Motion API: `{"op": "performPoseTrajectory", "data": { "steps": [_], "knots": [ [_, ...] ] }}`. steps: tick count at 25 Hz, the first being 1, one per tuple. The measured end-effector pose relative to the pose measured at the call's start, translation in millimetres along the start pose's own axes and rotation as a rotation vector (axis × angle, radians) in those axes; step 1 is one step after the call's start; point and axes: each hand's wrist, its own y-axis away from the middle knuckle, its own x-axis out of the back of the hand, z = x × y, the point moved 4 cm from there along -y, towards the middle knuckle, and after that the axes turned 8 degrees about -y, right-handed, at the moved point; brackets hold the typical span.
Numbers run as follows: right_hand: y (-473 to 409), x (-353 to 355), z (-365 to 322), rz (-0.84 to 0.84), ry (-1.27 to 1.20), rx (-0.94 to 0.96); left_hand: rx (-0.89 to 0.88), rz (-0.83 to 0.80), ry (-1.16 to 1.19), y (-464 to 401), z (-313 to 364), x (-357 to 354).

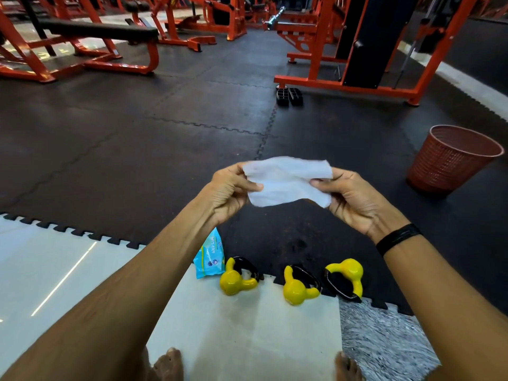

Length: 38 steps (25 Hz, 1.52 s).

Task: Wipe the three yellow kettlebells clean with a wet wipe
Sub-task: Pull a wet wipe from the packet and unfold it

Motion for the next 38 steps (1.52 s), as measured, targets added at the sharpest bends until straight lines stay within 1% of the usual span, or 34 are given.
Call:
{"op": "performPoseTrajectory", "data": {
  "steps": [2, 4, 6, 10, 14, 17, 20, 24, 27, 32, 36, 38],
  "knots": [
    [4.5, -3.7, -6.1, -0.048, 0.037, 0.061, -0.109, 0.063, -0.034, -0.2, 8.0, 2.2],
    [5.9, -3.6, -5.2, -0.057, 0.086, 0.067, -0.157, 0.083, -0.11, 0.9, 8.8, 4.5],
    [5.1, -3.1, -2.8, -0.071, 0.124, 0.073, -0.176, 0.067, -0.133, 3.2, 8.9, 5.5],
    [4.3, -2.3, -4.9, -0.071, 0.13, 0.083, -0.145, -0.021, -0.129, 4.6, 9.0, 4.8],
    [4.2, -2.7, -5.4, -0.069, 0.075, 0.066, -0.022, -0.048, -0.247, 7.3, -0.6, 1.9],
    [4.7, -2.3, -5.2, -0.072, 0.043, 0.046, 0.002, -0.051, -0.297, 7.5, -2.1, 0.3],
    [6.6, -2.1, -5.3, -0.061, 0.045, 0.017, -0.042, -0.061, -0.263, 7.7, 1.6, -0.2],
    [9.2, -2.8, -6.4, -0.064, 0.039, -0.016, -0.045, -0.094, -0.158, 10.6, 5.2, -1.9],
    [8.8, -0.6, -6.3, -0.056, 0.052, -0.024, -0.063, -0.063, -0.162, 11.4, 6.3, -0.7],
    [6.9, 4.6, -4.4, -0.058, 0.162, -0.033, -0.092, 0.093, -0.262, 10.2, 5.4, 7.4],
    [3.3, 2.0, 2.3, -0.042, 0.077, -0.091, -0.083, 0.135, -0.313, 6.6, 2.2, 8.2],
    [1.5, 3.5, 6.2, -0.012, 0.169, -0.067, -0.092, 0.143, -0.311, 6.6, 3.1, 7.3]
  ]
}}
